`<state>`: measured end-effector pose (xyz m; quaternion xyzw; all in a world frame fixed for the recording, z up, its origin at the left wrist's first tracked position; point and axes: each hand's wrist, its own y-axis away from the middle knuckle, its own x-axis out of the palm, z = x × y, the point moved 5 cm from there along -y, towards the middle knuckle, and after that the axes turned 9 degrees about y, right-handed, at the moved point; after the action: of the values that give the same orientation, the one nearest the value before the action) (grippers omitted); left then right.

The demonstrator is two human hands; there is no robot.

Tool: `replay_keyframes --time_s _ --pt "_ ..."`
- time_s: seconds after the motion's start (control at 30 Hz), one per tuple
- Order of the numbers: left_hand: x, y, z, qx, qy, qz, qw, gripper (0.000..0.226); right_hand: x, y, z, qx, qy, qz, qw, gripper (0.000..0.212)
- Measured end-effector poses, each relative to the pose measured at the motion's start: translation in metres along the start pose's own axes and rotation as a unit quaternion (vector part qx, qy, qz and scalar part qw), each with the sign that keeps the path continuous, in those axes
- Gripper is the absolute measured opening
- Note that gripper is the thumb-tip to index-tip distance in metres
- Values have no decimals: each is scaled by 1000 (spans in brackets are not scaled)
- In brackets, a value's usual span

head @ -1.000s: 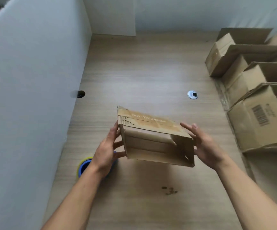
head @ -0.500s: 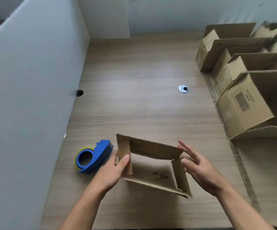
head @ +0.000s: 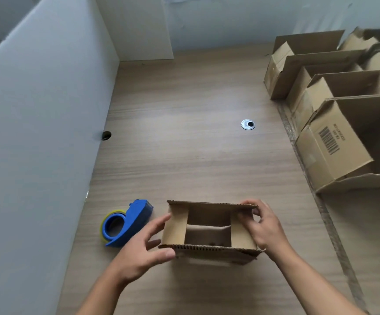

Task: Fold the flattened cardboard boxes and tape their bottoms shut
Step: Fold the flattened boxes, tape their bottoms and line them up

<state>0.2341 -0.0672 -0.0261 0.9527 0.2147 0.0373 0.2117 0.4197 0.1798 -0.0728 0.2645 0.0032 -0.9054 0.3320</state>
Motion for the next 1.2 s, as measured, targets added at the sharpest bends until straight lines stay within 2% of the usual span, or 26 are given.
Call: replay_keyframes --time_s 0.07,0.17,0.23,0.3,0.33,0.43,0.5,0.6,0.77,1.0,1.2 --pt "-4 -1 5 19 -74 -70 995 104 -1 0 6 -25 -1 25 999 36" --pt "-8 -8 12 21 -66 -169 983 110 -2 2 12 -48 -29 68 996 25" --pt "-11 -14 16 36 -103 -196 974 98 -2 3 16 -24 -65 91 993 17" --pt "-8 -18 16 53 -169 -199 964 71 -3 3 17 -15 -81 92 992 27" --pt "-5 -20 14 58 -191 -207 958 60 -4 1 18 -28 -49 77 995 29" --pt "0 -21 20 61 -192 -240 950 53 -3 2 23 -63 10 53 997 8" --pt "3 -23 26 62 -182 -250 949 54 0 1 22 -86 40 31 995 20" --pt "13 -30 27 69 -185 -252 947 46 2 -2 15 -90 103 6 991 18" --pt "29 -40 27 71 -202 -251 944 39 3 -2 11 -89 133 -27 987 37" --pt "35 -58 22 88 -193 -217 953 37 -6 4 8 -32 129 -68 989 30" --pt "35 -53 21 96 -155 -244 952 32 -4 0 30 -52 134 -85 986 30"
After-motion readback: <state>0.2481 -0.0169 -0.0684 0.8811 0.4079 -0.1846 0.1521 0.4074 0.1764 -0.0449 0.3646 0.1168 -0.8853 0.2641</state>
